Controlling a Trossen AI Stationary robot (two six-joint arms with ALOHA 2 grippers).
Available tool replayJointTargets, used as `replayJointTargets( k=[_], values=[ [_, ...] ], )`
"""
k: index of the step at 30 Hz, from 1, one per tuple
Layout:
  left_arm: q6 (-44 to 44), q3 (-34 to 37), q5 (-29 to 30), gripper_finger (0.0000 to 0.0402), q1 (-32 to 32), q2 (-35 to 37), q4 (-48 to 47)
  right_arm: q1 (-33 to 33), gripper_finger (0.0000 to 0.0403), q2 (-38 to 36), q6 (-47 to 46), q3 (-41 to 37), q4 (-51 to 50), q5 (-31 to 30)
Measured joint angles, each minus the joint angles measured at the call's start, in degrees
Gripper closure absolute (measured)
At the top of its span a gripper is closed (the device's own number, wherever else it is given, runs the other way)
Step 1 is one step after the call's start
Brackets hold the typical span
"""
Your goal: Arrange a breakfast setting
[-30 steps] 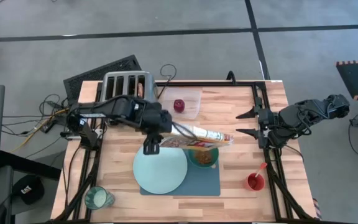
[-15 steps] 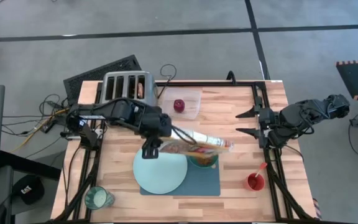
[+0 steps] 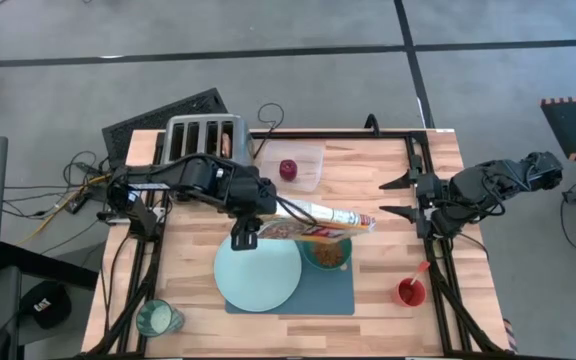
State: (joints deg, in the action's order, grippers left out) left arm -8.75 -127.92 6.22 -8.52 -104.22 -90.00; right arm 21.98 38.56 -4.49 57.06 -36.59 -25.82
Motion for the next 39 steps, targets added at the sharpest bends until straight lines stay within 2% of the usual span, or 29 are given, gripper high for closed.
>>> replayJointTargets(
  k=[5, 8, 12, 16, 20, 33, 39],
  values=[
    [-0.71, 0.0, 2.06, 0.0257, -0.54, 0.0, 0.04, 0.0, 0.0148, -0.01, 0.0, 0.0, 0.01, 0.02],
    [0.34, 0.0, -2.0, 0.0257, -0.5, 0.0, -0.04, 0.0, 0.0148, -0.01, 0.0, 0.0, 0.01, 0.01],
    [-1.43, 0.0, 2.63, 0.0257, -0.66, 0.0, -0.01, 0.0, 0.0148, -0.01, 0.0, 0.0, 0.01, 0.0],
    [-0.64, 0.0, -0.36, 0.0257, -0.31, -0.02, -0.04, 0.0, 0.0148, -0.01, -0.02, 0.0, 0.01, 0.01],
    [-2.19, 0.0, 2.01, 0.0257, -0.38, -0.02, 0.07, 0.0, 0.0148, -0.01, -0.01, 0.0, 0.03, 0.02],
    [-0.92, 0.07, -5.51, 0.0257, 0.29, -0.51, -0.2, 0.01, 0.0148, -0.01, 0.0, 0.0, 0.15, 0.02],
    [-1.18, 0.07, -3.21, 0.0257, 0.25, -0.95, 0.09, 0.0, 0.0148, 0.01, 0.0, 0.0, 0.18, 0.02]
  ],
)
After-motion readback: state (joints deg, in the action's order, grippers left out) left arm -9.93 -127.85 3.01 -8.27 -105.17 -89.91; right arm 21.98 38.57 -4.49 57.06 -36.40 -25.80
